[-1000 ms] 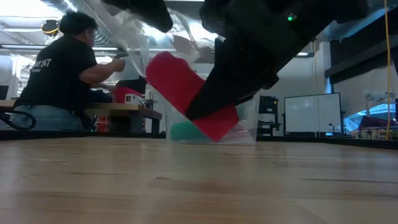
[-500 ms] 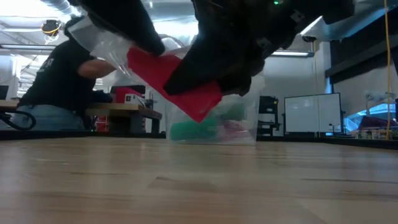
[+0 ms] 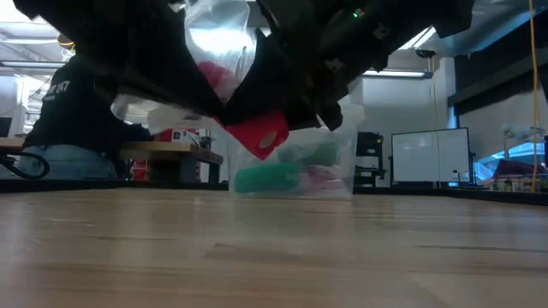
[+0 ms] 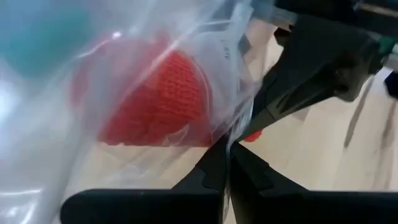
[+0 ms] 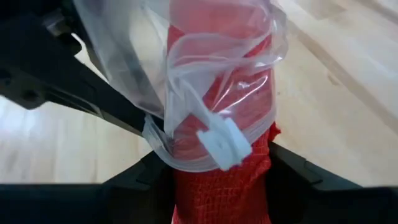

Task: Roll bandage
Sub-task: Put the red bandage into the transparent zip bag

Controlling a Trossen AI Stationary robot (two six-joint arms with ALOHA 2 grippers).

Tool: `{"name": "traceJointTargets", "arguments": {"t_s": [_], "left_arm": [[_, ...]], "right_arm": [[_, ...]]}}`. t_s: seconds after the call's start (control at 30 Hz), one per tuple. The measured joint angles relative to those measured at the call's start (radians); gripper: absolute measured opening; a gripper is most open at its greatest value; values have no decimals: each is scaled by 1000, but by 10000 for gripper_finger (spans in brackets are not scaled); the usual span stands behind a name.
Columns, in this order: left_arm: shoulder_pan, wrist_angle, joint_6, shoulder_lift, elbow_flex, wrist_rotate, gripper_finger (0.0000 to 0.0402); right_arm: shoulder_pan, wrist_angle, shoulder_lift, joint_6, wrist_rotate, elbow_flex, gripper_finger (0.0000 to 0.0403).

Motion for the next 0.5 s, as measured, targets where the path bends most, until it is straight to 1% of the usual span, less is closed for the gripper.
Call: {"name": "traceJointTargets", "arguments": {"t_s": [0.1, 0.2, 0.33, 0.4, 0.5], "left_arm": [[4, 120, 30, -7, -39, 1, 1], [17, 186, 60, -22, -60, 17, 1], [44, 246, 109, -80, -106, 31, 1], [65, 248, 139, -128, -122, 64, 1], [109, 253, 237, -211, -137, 145, 1]], "right_arm": [[4, 3, 0, -37, -8, 0, 188], [-2, 5, -2, -74, -40, 0, 188], [-15, -30, -40, -121, -43, -1, 188], [-19, -60, -77, -161, -43, -1, 188], [-34, -82, -136, -244, -40, -1, 188]]}}
